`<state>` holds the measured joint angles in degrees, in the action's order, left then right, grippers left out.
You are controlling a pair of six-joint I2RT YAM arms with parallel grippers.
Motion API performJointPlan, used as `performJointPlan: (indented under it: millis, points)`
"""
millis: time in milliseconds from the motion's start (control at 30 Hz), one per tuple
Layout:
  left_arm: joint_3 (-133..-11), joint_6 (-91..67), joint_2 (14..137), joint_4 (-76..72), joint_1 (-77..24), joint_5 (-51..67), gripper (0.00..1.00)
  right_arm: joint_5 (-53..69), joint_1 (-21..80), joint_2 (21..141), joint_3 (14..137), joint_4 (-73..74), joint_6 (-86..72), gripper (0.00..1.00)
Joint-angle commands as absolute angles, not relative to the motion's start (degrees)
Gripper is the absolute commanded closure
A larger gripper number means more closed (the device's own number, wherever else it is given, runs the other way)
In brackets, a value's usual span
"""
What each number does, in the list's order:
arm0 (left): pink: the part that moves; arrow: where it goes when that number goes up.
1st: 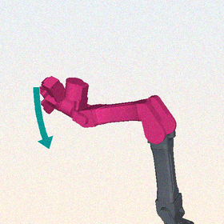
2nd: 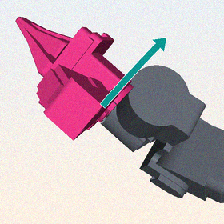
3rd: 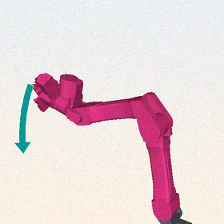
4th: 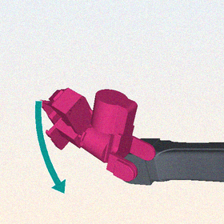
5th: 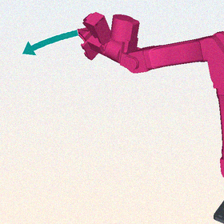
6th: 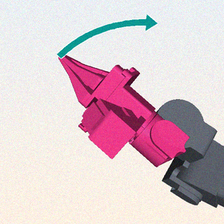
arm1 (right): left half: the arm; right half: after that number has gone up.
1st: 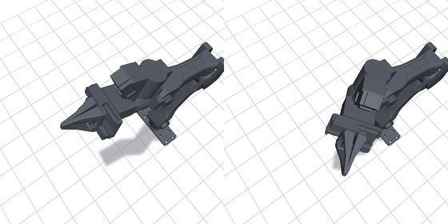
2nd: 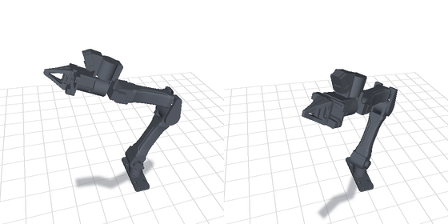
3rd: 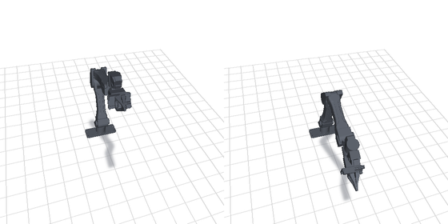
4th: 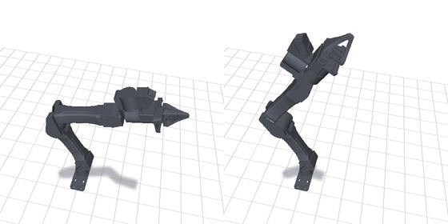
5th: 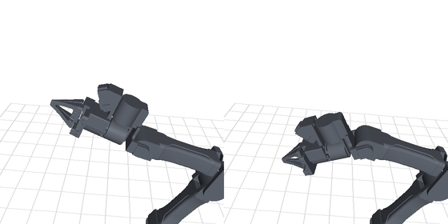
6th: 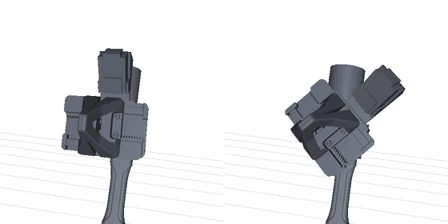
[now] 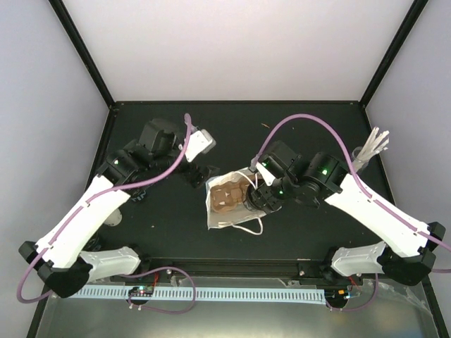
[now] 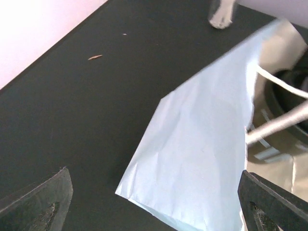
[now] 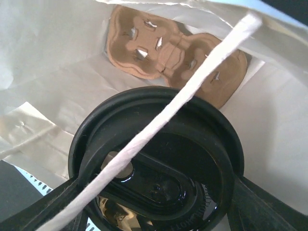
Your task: Pack the takeout coffee
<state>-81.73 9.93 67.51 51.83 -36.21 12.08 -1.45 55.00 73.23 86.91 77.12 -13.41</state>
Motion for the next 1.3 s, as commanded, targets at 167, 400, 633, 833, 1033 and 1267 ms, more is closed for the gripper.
performJointPlan:
  millis: [167,400,633,833,1033,1267]
  points:
    - [-76.5,19.4,62.5,45.8,-47.2,11.0,0.04,-3.0,55.4,70.8,86.1,75.8,-14.3,0.46]
    - [-77.5,16.9,66.6,44.8,-51.5,2.6,0.09,-2.4,55.6,70.4,85.7,74.7,-14.4,0.46]
    - [-78.9,15.3,71.2,44.9,-51.6,3.0,0.24,-2.7,56.0,68.9,84.4,72.6,-14.2,0.47]
    - [-77.9,14.0,71.6,41.4,-52.4,5.2,0.39,-4.1,56.6,67.3,82.1,70.3,-14.6,0.47]
    - [-76.7,13.6,71.8,38.9,-53.4,4.9,0.47,-5.2,56.9,65.4,79.7,68.1,-14.8,0.48]
    - [-75.6,14.8,72.2,35.8,-54.9,5.5,0.49,-5.6,57.0,63.7,77.2,66.0,-15.0,0.48]
